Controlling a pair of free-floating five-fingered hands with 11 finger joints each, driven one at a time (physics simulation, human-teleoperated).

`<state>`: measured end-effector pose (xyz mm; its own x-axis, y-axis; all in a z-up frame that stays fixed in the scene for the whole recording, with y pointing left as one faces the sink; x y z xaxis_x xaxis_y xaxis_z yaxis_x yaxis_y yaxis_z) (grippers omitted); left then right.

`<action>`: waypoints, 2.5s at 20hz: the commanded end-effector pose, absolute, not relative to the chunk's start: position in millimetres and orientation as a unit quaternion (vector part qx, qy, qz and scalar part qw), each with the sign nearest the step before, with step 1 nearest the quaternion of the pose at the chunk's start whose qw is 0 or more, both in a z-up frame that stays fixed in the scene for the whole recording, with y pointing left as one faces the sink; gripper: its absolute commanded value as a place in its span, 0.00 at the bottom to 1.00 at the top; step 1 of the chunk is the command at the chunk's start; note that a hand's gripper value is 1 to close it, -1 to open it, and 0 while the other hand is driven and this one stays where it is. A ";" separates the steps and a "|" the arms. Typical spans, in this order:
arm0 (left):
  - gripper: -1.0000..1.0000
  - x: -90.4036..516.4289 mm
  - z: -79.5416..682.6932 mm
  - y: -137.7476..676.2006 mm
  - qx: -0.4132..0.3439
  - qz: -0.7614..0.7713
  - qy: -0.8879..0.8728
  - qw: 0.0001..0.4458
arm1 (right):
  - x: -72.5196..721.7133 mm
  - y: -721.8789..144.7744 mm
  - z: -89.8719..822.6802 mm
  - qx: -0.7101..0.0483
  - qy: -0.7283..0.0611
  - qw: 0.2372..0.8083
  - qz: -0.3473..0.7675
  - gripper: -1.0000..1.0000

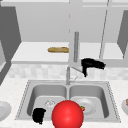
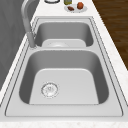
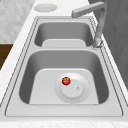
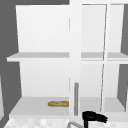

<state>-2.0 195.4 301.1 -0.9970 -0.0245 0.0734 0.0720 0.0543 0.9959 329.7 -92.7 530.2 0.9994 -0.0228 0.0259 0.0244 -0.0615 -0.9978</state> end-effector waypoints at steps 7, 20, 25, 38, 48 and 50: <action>0.50 -2.0 301.1 195.4 -0.016 -0.687 -0.725 0.035 | 316.2 -138.4 477.9 -0.725 -0.023 0.689 0.006 0.00; 0.50 -2.0 301.1 195.4 -0.016 -0.687 -0.725 0.035 | 314.4 -173.0 380.1 -0.726 -0.077 0.679 0.080 0.00; 0.50 -2.0 301.1 195.4 -0.016 -0.687 -0.725 0.035 | 314.9 -192.0 347.2 -0.722 -0.084 0.676 0.121 0.00; 0.50 -2.0 301.1 195.4 -0.016 -0.687 -0.725 0.035 | 316.7 -242.3 296.0 -0.684 -0.107 0.701 0.169 0.00; 0.50 -2.0 301.1 195.4 -0.016 -0.687 -0.725 0.035 | 309.6 -305.5 289.0 -0.651 -0.105 0.732 0.171 0.00; 0.50 -2.0 301.1 195.4 -0.016 -0.687 -0.725 0.035 | 306.1 -318.3 288.9 -0.648 -0.103 0.735 0.174 0.00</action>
<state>-2.0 195.4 301.1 -0.9970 -0.0245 0.0734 0.0720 0.0543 0.9959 311.2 -299.8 288.7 0.9212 0.3884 -0.0208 -0.0597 0.0884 -0.9943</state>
